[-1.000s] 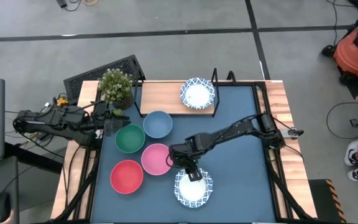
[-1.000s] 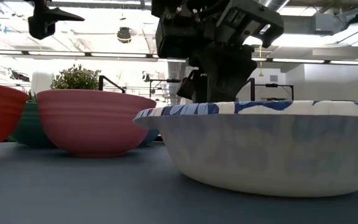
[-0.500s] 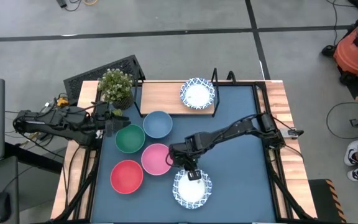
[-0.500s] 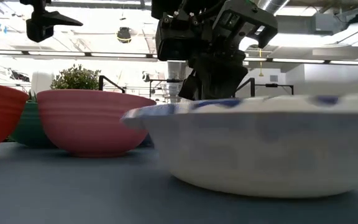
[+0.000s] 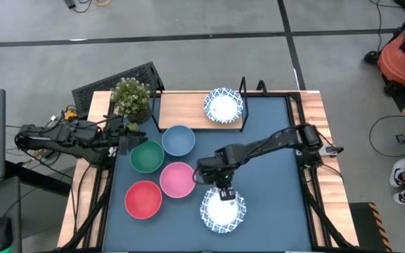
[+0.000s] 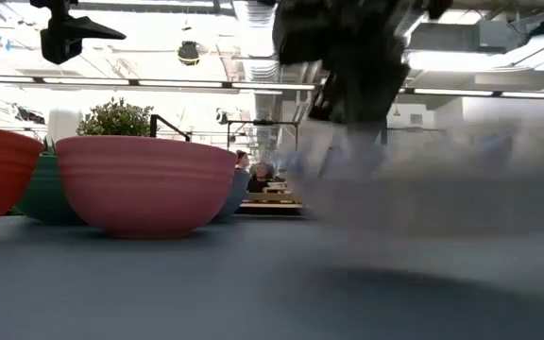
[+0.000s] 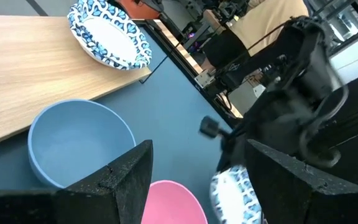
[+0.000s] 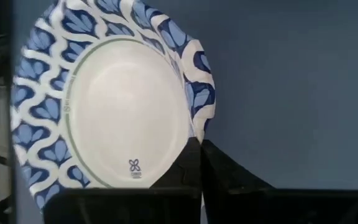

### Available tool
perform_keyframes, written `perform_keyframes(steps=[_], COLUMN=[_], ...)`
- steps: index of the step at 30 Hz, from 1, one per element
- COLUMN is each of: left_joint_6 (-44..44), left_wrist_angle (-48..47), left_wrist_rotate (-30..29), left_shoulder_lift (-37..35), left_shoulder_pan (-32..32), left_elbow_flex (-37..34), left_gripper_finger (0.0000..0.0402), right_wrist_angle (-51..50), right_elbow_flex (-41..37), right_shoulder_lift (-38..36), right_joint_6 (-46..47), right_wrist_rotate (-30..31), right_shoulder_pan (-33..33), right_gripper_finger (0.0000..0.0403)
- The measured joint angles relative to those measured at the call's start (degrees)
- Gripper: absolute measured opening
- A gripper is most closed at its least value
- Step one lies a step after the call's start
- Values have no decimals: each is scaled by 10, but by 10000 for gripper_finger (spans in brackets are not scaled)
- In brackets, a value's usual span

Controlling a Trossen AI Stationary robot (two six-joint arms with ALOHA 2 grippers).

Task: Place and stack bowls onto a shelf
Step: Stack the white bowl on top of the white bowl on the shelf

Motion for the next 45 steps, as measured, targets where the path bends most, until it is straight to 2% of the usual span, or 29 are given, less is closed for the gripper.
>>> perform_keyframes(steps=[4,8,12,19,24,30,36,45], left_joint_6=[0,-4,-7,-19,-30,-40,-50,-70], left_wrist_angle=[0,1,2,2,2,2,2,2], left_wrist_rotate=[0,-1,-12,-36,-67,-90,-98,-106], left_shoulder_lift=[0,0,0,0,0,0,0,0], left_shoulder_pan=[0,0,0,0,0,0,0,0], left_elbow_flex=[0,0,0,0,0,0,0,0], left_gripper_finger=[235,235,235,235,235,235,235,235], right_wrist_angle=[-29,-31,-13,18,5,-40,-106,-142], right_elbow_flex=[0,0,0,27,105,201,243,243], right_shoulder_lift=[-69,-137,-191,-226,-183,-99,-28,37], right_joint_6=[8,8,-15,-96,-171,-233,-286,-319], right_wrist_rotate=[9,92,148,154,136,85,37,32], right_shoulder_pan=[-31,-87,-171,-339,-433,-507,-542,-563], right_gripper_finger=[17,17,17,17,17,17,17,17])
